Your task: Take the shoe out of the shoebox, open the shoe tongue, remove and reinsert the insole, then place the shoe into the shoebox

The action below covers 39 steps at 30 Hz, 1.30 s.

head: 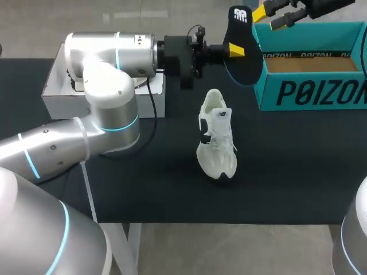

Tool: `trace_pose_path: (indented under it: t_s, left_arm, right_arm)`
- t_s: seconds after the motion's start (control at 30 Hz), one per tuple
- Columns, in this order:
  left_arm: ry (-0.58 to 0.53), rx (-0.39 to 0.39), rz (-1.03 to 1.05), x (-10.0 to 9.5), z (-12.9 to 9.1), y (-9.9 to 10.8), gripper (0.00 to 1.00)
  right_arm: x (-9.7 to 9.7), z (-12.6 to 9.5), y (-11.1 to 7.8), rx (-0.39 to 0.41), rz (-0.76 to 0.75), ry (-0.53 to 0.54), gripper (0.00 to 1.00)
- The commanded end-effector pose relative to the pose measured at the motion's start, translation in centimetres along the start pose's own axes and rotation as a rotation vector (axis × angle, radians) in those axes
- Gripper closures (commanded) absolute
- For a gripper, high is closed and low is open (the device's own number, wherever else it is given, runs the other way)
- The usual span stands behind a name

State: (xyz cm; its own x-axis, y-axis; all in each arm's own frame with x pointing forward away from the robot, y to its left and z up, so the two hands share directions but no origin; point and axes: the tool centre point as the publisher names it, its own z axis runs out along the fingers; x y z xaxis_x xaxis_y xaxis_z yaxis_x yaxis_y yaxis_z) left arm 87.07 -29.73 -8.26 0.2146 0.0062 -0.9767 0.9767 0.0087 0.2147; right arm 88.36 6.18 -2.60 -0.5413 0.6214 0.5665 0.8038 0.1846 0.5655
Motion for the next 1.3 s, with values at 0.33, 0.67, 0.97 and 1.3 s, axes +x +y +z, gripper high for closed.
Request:
trace_pose_path:
  t_s: [0.33, 0.67, 0.97, 1.3]
  left_arm:
    - [0.059, -0.013, -0.011, -0.2, 0.5, -0.3, 1.0]
    - [0.057, -0.024, -0.022, -0.1, -0.1, -0.2, 1.0]
    - [0.057, -0.027, -0.027, 0.0, -0.3, -0.1, 1.0]
    - [0.053, -0.018, -0.038, 0.2, -0.4, 0.0, 1.0]
  right_arm:
    - [0.8, -1.4, 1.7, 0.349, 0.176, -0.231, 0.0]
    - [0.6, -1.4, 1.8, 0.208, 0.188, -0.054, 0.0]
    - [0.4, -1.5, 1.6, 0.227, 0.2, -0.078, 0.0]
    - [0.2, -1.6, 1.5, 0.23, 0.208, -0.085, 0.0]
